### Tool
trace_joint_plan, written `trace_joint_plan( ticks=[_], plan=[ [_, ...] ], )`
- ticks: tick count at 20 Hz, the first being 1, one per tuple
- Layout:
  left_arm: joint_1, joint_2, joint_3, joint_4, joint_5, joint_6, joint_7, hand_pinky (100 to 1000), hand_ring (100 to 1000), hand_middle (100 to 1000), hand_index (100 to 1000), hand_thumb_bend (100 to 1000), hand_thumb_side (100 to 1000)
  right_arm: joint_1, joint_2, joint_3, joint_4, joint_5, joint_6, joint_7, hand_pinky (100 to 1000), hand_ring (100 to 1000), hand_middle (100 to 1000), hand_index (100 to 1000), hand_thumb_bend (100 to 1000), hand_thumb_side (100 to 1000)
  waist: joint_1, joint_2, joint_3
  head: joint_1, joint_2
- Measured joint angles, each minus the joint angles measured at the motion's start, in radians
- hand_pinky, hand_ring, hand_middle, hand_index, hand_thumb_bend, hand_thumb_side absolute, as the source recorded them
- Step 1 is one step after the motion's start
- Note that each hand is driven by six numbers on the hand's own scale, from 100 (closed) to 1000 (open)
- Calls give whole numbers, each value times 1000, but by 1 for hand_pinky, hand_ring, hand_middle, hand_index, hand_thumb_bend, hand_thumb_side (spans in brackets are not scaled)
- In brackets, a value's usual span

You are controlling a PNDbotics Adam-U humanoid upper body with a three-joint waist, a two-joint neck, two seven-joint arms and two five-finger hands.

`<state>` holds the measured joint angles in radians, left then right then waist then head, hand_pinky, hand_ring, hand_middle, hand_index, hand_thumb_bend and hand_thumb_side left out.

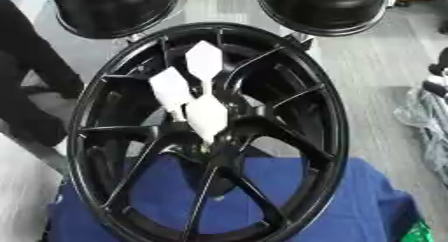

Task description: Pull the pin out of the wheel hub.

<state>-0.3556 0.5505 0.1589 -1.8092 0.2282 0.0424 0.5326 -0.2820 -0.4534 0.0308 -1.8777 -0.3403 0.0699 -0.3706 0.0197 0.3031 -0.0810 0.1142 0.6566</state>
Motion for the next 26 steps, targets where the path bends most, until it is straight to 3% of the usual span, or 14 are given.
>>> trace_joint_plan(
  ticks=[5,9,15,22,24,26],
  plan=[
    [-81,225,-51,-26,10,17,-68,859,786,809,843,309,612,2,0,0,-3,1,-1,-1,779,824,839,872,261,490,7,0,-3,-2,-1],
    [-124,293,-91,-54,3,20,-112,829,788,831,870,383,607,11,-2,0,-6,4,0,0,780,822,838,872,260,493,22,0,-4,-17,-1],
    [-262,439,-230,-162,-79,57,-201,820,804,839,881,473,610,19,-11,2,-12,11,5,5,780,820,836,871,258,494,27,0,-10,-28,-1],
    [-343,621,-417,-179,-193,-30,-317,819,810,825,875,567,648,14,-12,18,-18,11,12,19,780,819,835,872,255,496,27,0,-37,4,-1],
    [-353,649,-472,-182,-228,-63,-350,820,811,824,872,575,643,12,-12,20,-18,11,14,22,780,819,835,872,255,496,27,0,-37,11,-1],
    [-372,656,-526,-182,-261,-84,-383,819,811,803,842,656,594,13,-12,20,-18,11,15,23,780,818,834,871,253,497,29,0,-35,13,-1]
  ],
)
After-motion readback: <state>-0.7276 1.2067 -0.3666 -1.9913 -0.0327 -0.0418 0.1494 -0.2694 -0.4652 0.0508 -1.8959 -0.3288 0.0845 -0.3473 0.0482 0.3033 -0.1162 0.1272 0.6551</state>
